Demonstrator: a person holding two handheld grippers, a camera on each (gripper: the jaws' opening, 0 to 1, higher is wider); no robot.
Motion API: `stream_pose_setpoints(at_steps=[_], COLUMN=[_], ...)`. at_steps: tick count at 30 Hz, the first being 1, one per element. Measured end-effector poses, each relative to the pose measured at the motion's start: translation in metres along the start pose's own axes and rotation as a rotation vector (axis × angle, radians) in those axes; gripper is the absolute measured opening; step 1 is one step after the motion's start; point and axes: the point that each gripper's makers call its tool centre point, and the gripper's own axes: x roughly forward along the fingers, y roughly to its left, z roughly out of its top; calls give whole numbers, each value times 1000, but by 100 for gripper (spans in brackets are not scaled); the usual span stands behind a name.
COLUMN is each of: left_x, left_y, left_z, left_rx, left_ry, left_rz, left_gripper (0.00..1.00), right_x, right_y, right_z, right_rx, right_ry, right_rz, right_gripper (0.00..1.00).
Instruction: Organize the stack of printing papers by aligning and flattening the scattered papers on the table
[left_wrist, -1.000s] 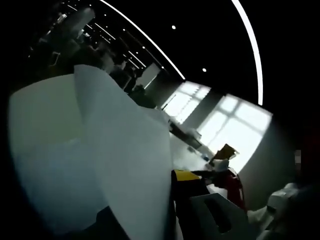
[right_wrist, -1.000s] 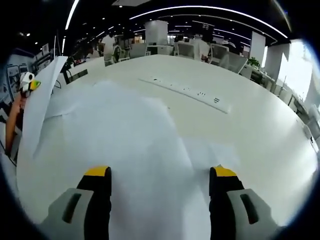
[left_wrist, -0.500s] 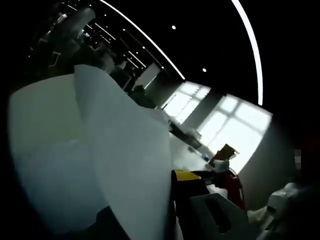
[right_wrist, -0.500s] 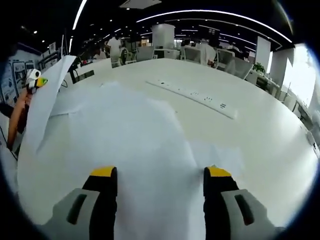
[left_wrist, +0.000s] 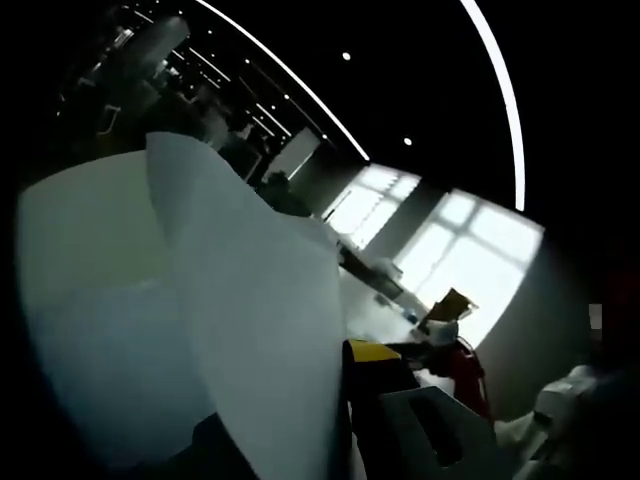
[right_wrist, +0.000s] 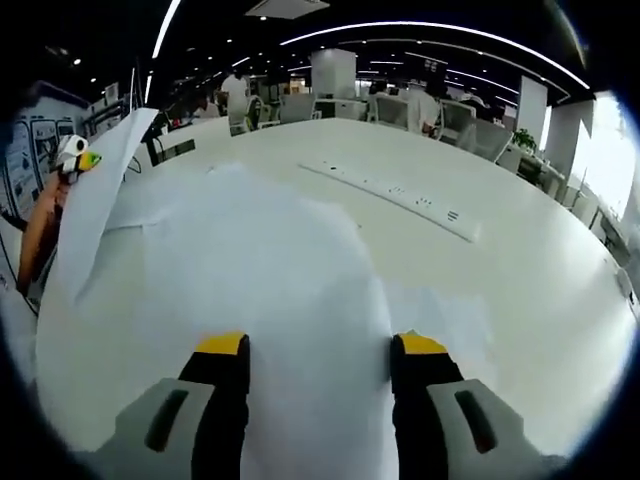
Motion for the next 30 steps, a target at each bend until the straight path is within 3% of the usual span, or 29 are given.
stream_pose_setpoints(at_steps=[17, 22, 30], left_x=[-5, -7, -7], left_y=[-1, -1, -5], left_z=[2, 3, 4], left_rx=[2, 2, 6], left_ry=[-8, -12, -17], left_rz=[0, 1, -7], left_gripper=[6, 6, 6], right_x=[-3, -9, -16], right_y=[3, -1, 0], right_z=[1, -3, -6], right_rx=[2, 45, 42], right_ry=[28, 56, 48], right_rz=[-6, -35, -24], right_gripper=[48, 29, 11])
